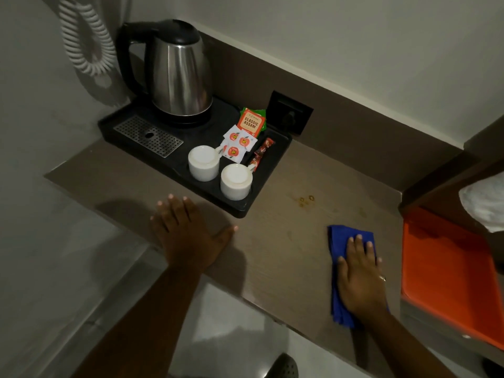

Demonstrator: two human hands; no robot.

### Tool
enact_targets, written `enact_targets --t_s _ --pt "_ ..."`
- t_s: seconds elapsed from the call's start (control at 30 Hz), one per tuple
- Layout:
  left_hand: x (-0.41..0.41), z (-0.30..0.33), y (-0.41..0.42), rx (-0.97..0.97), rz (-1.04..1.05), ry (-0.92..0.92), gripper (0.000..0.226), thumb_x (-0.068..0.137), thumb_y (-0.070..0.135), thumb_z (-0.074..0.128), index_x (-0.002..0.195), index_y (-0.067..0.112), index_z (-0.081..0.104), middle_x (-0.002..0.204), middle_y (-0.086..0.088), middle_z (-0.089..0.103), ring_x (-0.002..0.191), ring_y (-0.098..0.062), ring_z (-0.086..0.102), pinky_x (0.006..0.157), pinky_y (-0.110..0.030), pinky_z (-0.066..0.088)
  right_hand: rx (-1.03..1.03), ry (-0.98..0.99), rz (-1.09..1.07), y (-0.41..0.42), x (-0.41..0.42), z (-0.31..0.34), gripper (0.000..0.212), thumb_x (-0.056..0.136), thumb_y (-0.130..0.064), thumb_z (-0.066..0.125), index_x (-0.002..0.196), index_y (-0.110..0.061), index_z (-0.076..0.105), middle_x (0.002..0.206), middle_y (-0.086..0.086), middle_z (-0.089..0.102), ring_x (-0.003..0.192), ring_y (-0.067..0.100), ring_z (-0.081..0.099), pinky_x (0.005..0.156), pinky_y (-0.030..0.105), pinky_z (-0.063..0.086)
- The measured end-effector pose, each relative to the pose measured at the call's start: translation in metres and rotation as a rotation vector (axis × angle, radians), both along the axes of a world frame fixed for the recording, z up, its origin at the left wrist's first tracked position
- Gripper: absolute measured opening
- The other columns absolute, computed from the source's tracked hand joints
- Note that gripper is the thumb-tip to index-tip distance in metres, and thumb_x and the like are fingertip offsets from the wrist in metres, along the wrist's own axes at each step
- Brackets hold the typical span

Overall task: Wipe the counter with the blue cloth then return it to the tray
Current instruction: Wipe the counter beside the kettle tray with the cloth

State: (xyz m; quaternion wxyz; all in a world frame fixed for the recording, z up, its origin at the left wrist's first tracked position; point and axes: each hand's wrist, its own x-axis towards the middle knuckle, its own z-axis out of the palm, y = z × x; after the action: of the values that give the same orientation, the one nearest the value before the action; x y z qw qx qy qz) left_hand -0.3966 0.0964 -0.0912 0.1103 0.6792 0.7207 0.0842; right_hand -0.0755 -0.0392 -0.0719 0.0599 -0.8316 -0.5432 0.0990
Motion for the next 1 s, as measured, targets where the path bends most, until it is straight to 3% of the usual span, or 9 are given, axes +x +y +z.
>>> enact_targets --t_s 0.13,0.3,0.4,0.6,0.73,0.9,1.0 --pt "0.003 -0.004 0.001 0.009 0.003 0.01 0.134 0.061 0.099 0.023 0.151 0.0 0.018 0.16 -0.03 0.015 0.147 -0.05 0.009 0.115 -0.067 0.006 -0.036 -0.06 -0.075 0.045 -0.027 0.002 0.06 0.1 -0.04 0.023 0.151 -0.014 0.006 0.162 0.008 0.001 0.148 0.029 -0.006 0.12 0.051 0.002" --pt "0.003 -0.003 0.002 0.0 0.021 0.029 0.137 0.059 0.102 0.018 0.152 0.002 0.015 0.161 -0.028 0.012 0.147 -0.048 0.007 0.116 -0.066 0.007 -0.009 -0.026 0.245 0.068 -0.104 0.0 0.06 0.097 -0.045 0.015 0.152 -0.02 0.009 0.162 0.0 0.001 0.148 0.02 -0.005 0.119 0.043 -0.003" --pt "0.003 0.0 0.001 -0.025 0.015 0.041 0.139 0.056 0.102 0.01 0.153 0.003 0.014 0.161 -0.027 0.01 0.147 -0.048 0.006 0.116 -0.066 0.007 -0.015 0.013 0.391 0.036 -0.096 -0.002 0.064 0.093 -0.055 0.007 0.151 -0.027 0.001 0.16 -0.007 -0.005 0.146 0.012 -0.011 0.118 0.038 -0.005" --pt "0.003 -0.004 0.002 0.005 0.011 0.03 0.135 0.059 0.101 0.015 0.15 0.002 0.023 0.159 -0.03 0.017 0.145 -0.051 0.011 0.114 -0.068 0.01 0.026 0.024 0.114 0.027 0.002 0.003 0.068 0.095 -0.053 0.021 0.15 -0.018 0.002 0.161 0.007 0.006 0.148 0.02 0.003 0.12 0.046 0.008" --pt "0.003 -0.008 0.002 0.026 0.022 0.022 0.132 0.061 0.101 0.017 0.151 0.004 0.022 0.159 -0.03 0.019 0.146 -0.05 0.012 0.114 -0.067 0.01 -0.005 0.005 -0.031 0.073 0.005 0.001 0.065 0.098 -0.045 0.025 0.151 -0.011 0.008 0.162 0.011 0.005 0.148 0.025 0.003 0.12 0.049 0.007" --pt "0.003 -0.006 0.002 0.012 0.027 0.038 0.134 0.058 0.102 0.012 0.151 0.006 0.021 0.16 -0.028 0.017 0.147 -0.047 0.01 0.115 -0.066 0.01 0.033 0.1 0.193 0.069 -0.048 0.002 0.06 0.1 -0.044 0.021 0.151 -0.015 0.01 0.161 0.003 0.005 0.148 0.018 0.003 0.12 0.039 0.001" --pt "0.002 -0.005 0.002 0.002 0.022 0.039 0.134 0.058 0.102 0.013 0.152 0.005 0.019 0.161 -0.028 0.014 0.148 -0.047 0.008 0.115 -0.067 0.008 0.029 0.099 0.283 0.032 -0.032 0.005 0.064 0.095 -0.05 0.017 0.15 -0.02 0.006 0.159 -0.003 0.002 0.147 0.013 0.002 0.119 0.037 0.002"
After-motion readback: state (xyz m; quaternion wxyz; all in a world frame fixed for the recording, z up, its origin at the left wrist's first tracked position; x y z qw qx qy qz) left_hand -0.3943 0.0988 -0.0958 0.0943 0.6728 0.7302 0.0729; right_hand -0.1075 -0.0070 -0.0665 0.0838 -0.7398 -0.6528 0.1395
